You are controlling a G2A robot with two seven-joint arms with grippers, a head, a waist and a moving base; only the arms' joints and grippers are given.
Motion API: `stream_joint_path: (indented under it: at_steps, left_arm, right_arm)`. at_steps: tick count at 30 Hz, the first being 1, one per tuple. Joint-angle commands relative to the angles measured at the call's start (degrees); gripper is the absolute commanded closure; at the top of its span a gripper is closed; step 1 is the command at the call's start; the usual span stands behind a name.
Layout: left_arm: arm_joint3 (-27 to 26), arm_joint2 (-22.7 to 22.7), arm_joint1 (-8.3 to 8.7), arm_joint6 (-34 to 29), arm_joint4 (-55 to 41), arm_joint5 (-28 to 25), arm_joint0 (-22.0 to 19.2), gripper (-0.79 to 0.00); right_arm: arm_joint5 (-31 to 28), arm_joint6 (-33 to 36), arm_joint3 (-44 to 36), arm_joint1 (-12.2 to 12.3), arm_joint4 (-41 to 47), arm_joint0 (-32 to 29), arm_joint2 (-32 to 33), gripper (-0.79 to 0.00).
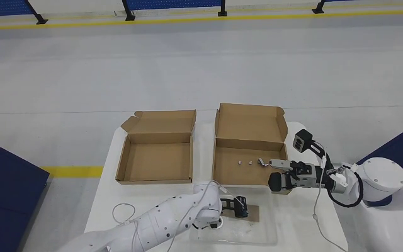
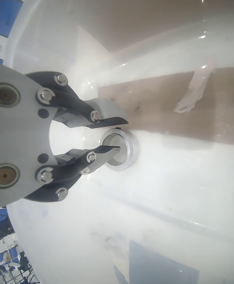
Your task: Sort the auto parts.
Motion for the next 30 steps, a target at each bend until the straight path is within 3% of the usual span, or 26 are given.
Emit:
stream_joint_path:
  at_steps: [1, 22, 25, 28, 30]
  left_arm:
    - [0.02, 0.01, -0.17, -0.13, 0.22, -0.07, -0.01, -0.142]
    - [1.50, 0.12, -1.79, -2.34, 0.91, -1.41, -0.09, -0.163]
    - [2.05, 0.31, -2.14, -2.23, 1.15, -1.52, -0.05, -0.132]
    - [2.58, 0.47, -2.50, -2.15, 1.41, -1.40, -0.01, -0.012]
    - [2.94, 0.47, -2.72, -2.04, 1.38, -1.29, 0.02, 0.000]
  right_arm:
    - [0.00, 0.00, 0.00, 0.00, 0.00, 0.00, 0.00, -0.785]
    - [0.00, 0.00, 0.00, 0.00, 0.00, 0.00, 0.00, -0.785]
    - [0.00, 0.00, 0.00, 0.00, 0.00, 0.00, 0.00, -0.785]
    - [0.00, 0.00, 0.00, 0.00, 0.00, 0.00, 0.00, -0.785]
    - [0.00, 0.00, 0.00, 0.00, 0.00, 0.00, 0.00, -0.785]
